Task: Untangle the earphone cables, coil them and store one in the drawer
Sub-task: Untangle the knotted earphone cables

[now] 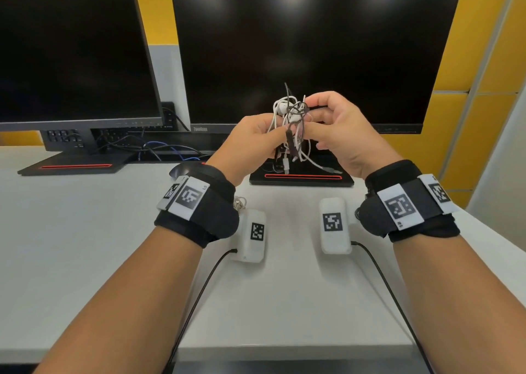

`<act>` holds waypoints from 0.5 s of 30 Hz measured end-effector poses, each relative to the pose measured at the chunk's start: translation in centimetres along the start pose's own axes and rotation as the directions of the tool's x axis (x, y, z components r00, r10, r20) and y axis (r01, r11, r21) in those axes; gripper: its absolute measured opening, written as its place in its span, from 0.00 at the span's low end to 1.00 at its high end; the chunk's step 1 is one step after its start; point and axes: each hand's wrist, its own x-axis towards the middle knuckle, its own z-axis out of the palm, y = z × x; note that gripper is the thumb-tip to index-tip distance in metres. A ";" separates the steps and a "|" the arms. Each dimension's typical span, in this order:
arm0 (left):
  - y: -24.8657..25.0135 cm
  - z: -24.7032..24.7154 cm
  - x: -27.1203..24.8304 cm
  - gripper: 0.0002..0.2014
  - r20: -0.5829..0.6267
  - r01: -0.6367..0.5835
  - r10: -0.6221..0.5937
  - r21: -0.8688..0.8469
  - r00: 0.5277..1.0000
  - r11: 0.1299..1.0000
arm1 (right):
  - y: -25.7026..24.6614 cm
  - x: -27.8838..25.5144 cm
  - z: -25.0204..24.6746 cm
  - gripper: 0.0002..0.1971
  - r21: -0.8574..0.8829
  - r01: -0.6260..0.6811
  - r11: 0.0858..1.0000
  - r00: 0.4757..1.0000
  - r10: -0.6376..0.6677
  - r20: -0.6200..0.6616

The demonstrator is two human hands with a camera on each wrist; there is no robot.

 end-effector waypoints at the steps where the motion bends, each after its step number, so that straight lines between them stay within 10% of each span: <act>1: 0.1 0.0 0.1 0.08 0.007 0.021 -0.021 -0.024 1.000 0.999 | 0.0 0.0 0.0 0.18 -0.009 -0.004 1.000 1.000 0.004 -0.008; 8: -0.5 0.0 0.6 0.20 -0.181 0.089 -0.089 -0.003 0.980 0.996 | 0.5 0.4 0.0 0.08 -0.084 -0.029 0.996 0.998 0.023 -0.067; 15: -1.2 -0.3 0.7 0.07 -0.239 -0.047 0.069 0.097 0.968 0.994 | 0.4 0.1 -0.1 0.10 0.051 0.007 0.999 1.000 -0.007 0.011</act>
